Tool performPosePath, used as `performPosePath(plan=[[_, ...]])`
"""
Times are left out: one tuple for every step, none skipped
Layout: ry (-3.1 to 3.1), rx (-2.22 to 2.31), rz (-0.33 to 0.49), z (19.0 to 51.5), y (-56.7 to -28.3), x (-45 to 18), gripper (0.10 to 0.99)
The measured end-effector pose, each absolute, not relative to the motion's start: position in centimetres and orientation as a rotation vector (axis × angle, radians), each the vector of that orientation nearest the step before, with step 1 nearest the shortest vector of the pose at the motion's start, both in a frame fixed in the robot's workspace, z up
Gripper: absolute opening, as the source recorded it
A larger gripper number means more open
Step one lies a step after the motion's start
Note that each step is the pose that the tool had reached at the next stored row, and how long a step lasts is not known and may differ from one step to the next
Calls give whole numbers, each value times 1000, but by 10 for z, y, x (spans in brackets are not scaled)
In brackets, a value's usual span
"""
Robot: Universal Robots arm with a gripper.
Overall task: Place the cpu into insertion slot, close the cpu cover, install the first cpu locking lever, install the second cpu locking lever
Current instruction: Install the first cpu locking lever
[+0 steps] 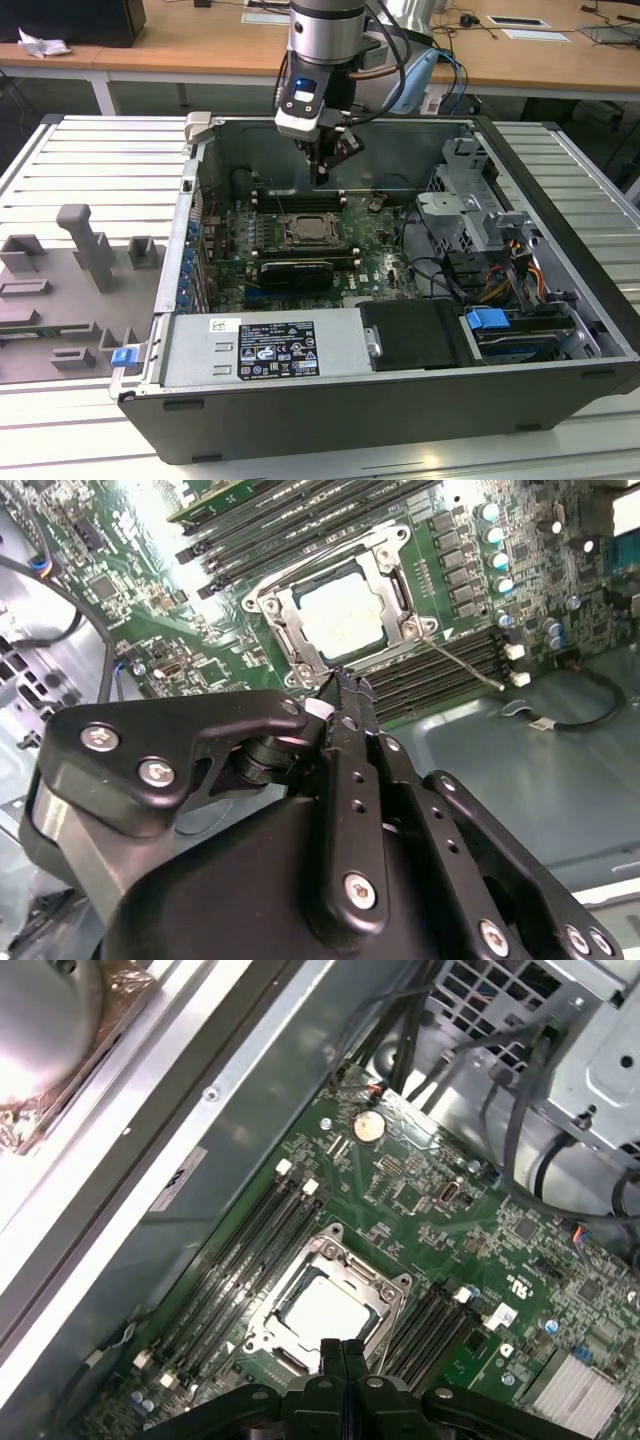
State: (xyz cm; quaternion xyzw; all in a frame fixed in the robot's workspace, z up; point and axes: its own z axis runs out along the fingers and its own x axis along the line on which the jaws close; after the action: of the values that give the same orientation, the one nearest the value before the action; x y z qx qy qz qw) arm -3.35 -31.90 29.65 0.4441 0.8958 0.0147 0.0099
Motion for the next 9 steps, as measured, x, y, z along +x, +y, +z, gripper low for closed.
performPosePath(plan=[[2802, 1376, 46, 297, -319, -33, 106], [2809, 1361, 46, 297, -319, -33, 106], [2815, 1350, 46, 297, -319, -33, 106], [2825, 1330, 47, 297, -319, -33, 106], [2831, 1317, 47, 297, -319, -33, 106], [2836, 1306, 47, 297, -319, -33, 106], [2842, 1294, 47, 296, -319, -33, 106], [2847, 1283, 47, 297, -319, -33, 106], [2856, 1263, 47, 296, -319, -33, 106]])
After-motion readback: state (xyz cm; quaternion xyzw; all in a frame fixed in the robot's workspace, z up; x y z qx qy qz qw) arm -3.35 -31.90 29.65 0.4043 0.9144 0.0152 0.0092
